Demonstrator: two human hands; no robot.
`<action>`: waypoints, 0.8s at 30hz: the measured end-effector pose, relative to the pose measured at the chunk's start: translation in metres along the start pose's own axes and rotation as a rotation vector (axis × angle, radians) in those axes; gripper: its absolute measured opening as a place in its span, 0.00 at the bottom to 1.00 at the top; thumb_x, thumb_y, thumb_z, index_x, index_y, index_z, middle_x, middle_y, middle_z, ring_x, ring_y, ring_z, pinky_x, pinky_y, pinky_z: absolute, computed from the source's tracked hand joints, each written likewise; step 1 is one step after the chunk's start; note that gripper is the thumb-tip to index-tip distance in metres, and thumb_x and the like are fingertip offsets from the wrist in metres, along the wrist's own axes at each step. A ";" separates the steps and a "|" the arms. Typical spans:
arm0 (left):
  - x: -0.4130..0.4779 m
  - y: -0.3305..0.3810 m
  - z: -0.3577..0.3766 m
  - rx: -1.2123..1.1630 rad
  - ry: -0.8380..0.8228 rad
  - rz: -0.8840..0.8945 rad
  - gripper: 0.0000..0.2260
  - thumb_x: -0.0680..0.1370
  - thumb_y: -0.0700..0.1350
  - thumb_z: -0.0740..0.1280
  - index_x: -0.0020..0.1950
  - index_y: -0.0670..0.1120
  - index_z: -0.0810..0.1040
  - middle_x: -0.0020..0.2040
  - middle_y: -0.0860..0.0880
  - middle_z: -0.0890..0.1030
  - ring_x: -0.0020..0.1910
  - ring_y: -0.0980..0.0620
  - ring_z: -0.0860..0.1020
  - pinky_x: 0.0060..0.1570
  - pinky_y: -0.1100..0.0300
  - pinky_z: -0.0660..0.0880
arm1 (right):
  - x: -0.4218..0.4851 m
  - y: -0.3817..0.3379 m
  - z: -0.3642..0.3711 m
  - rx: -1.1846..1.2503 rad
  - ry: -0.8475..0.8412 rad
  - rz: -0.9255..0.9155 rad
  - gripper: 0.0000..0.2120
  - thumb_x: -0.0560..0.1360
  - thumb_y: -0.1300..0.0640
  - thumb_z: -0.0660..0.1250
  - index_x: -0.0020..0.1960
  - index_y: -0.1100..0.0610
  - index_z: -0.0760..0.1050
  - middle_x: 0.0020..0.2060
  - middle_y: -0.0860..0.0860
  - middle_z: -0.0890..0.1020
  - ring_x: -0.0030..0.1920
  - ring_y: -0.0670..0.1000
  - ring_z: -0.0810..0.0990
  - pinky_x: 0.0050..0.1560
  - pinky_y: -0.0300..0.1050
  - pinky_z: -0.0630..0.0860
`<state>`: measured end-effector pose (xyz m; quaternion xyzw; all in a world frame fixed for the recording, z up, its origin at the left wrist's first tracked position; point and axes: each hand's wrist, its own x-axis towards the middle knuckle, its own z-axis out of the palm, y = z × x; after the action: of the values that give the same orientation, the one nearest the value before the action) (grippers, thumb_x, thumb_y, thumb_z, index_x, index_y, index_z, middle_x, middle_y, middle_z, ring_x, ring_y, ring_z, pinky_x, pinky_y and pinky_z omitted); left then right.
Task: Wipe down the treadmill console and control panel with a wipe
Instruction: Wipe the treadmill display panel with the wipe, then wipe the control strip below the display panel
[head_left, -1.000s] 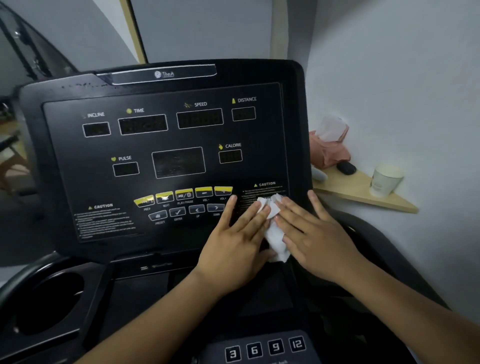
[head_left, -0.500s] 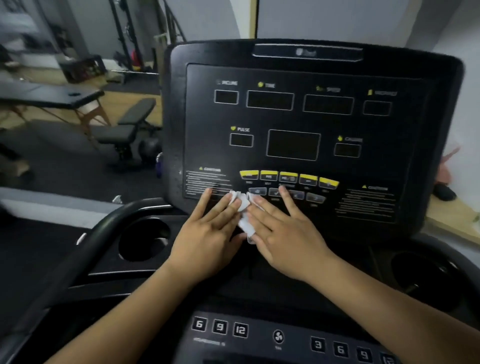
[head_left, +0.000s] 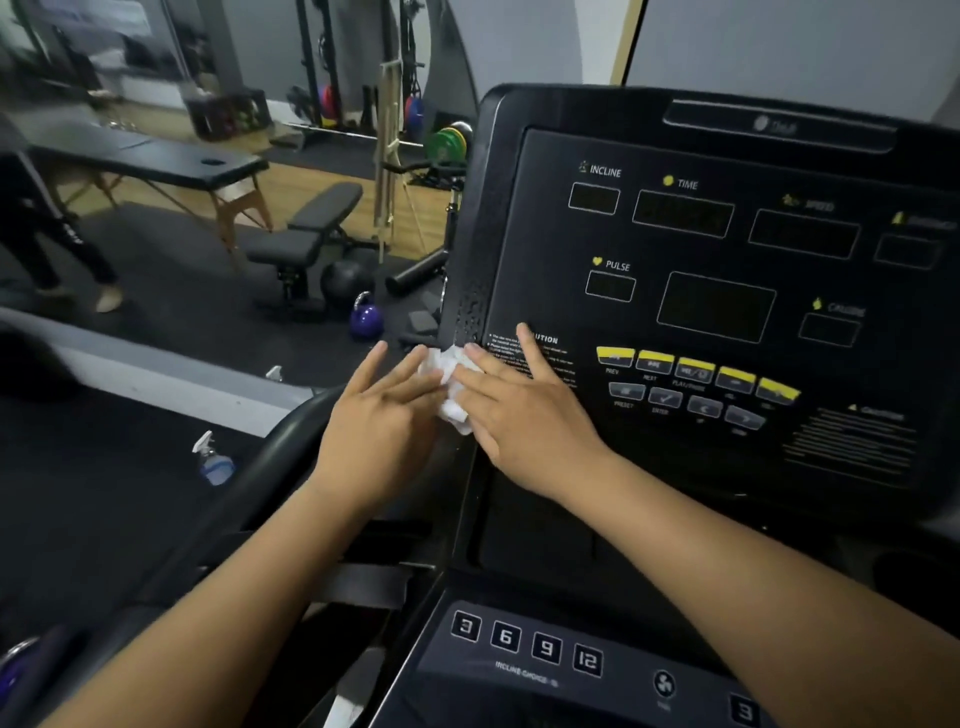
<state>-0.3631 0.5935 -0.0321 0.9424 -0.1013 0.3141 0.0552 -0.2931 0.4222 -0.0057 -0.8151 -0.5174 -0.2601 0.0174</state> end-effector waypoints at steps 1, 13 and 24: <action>0.001 0.002 -0.006 -0.065 0.025 -0.029 0.14 0.74 0.46 0.60 0.52 0.47 0.84 0.57 0.50 0.83 0.65 0.47 0.76 0.67 0.45 0.67 | -0.001 -0.001 -0.009 0.176 0.052 0.063 0.15 0.75 0.57 0.58 0.55 0.57 0.81 0.60 0.52 0.81 0.69 0.52 0.72 0.73 0.63 0.57; 0.036 0.078 -0.046 -1.475 -0.115 -0.776 0.16 0.78 0.46 0.68 0.34 0.40 0.71 0.23 0.52 0.70 0.21 0.59 0.67 0.23 0.68 0.63 | -0.048 0.008 -0.084 1.632 0.021 0.873 0.14 0.76 0.53 0.66 0.58 0.60 0.78 0.50 0.59 0.84 0.49 0.57 0.84 0.49 0.52 0.80; 0.036 0.094 -0.047 -1.557 -0.292 -0.652 0.14 0.67 0.41 0.75 0.49 0.41 0.78 0.43 0.39 0.80 0.38 0.46 0.79 0.36 0.59 0.77 | -0.065 0.002 -0.089 1.525 0.125 1.036 0.15 0.79 0.49 0.64 0.49 0.62 0.80 0.45 0.60 0.85 0.47 0.60 0.84 0.51 0.58 0.79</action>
<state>-0.3836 0.5045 0.0307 0.6490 -0.0182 -0.0012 0.7606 -0.3487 0.3400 0.0427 -0.6973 -0.1175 0.1478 0.6914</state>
